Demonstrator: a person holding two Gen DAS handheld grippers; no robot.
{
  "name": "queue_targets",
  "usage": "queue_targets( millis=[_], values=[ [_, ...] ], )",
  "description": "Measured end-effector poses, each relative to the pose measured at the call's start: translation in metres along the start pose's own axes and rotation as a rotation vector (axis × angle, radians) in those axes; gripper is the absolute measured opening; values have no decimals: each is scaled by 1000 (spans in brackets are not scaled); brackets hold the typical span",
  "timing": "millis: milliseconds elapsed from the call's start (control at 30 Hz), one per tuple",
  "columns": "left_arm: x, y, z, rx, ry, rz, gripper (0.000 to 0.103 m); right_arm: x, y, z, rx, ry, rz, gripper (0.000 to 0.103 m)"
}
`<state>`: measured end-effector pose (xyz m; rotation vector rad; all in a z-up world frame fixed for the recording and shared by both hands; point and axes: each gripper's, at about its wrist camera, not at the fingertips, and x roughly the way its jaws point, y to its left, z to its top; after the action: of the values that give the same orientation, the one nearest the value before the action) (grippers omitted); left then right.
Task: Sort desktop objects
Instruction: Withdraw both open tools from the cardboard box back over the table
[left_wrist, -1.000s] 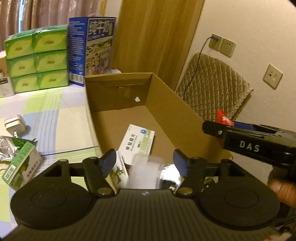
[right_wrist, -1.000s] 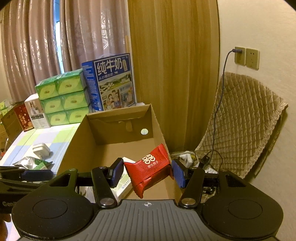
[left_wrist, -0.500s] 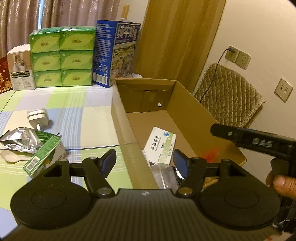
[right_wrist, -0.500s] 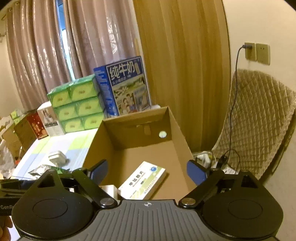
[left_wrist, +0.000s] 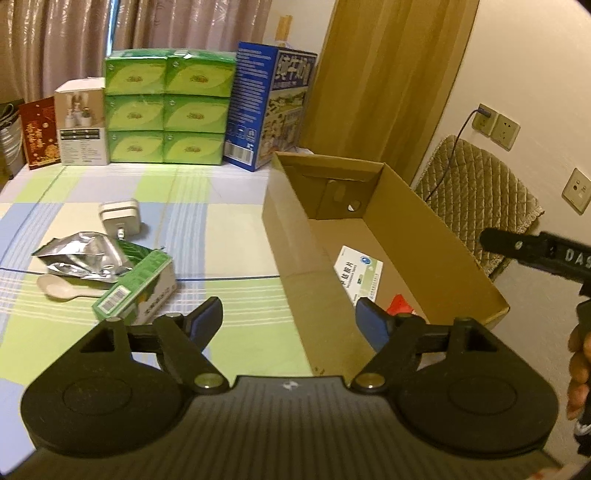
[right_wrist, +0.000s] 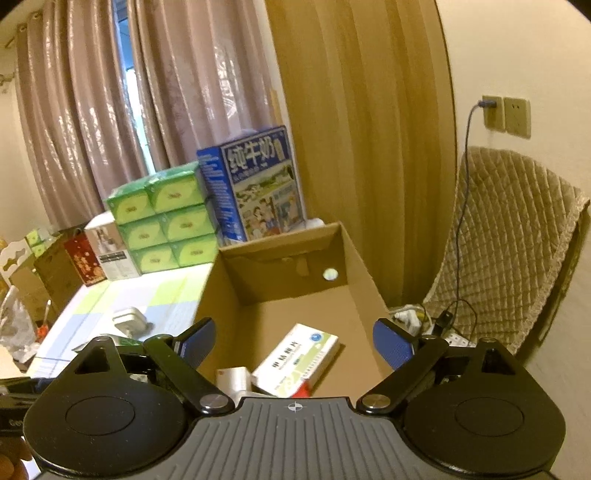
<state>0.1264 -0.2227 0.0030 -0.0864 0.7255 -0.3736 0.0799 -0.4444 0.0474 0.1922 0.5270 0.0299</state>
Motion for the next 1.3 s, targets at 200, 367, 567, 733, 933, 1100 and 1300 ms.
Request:
queue_targets(
  millis=[200,367,567,733,933,1100,1300],
  values=[
    [-21,26,-14,-22,-2,43,80,-10,27,-3,-21,-9,36,92],
    [-40,58,-26,-53,-4,93,84,-11,56,-8,-45,-3,75,93],
    [-62,99,-37,-91,-14,163,90,-8,94,-15,-83,14,130,95],
    [-77,130,-43,-105,-24,214,92,-1,122,-20,-136,29,174,95],
    [-84,159,-42,-85,-17,250,94,14,152,-27,-225,61,224,96],
    [-80,175,-39,-46,5,258,95,34,172,-34,-326,103,259,96],
    [-65,193,-34,1,26,250,95,57,186,-43,-375,152,285,96]
  ],
)
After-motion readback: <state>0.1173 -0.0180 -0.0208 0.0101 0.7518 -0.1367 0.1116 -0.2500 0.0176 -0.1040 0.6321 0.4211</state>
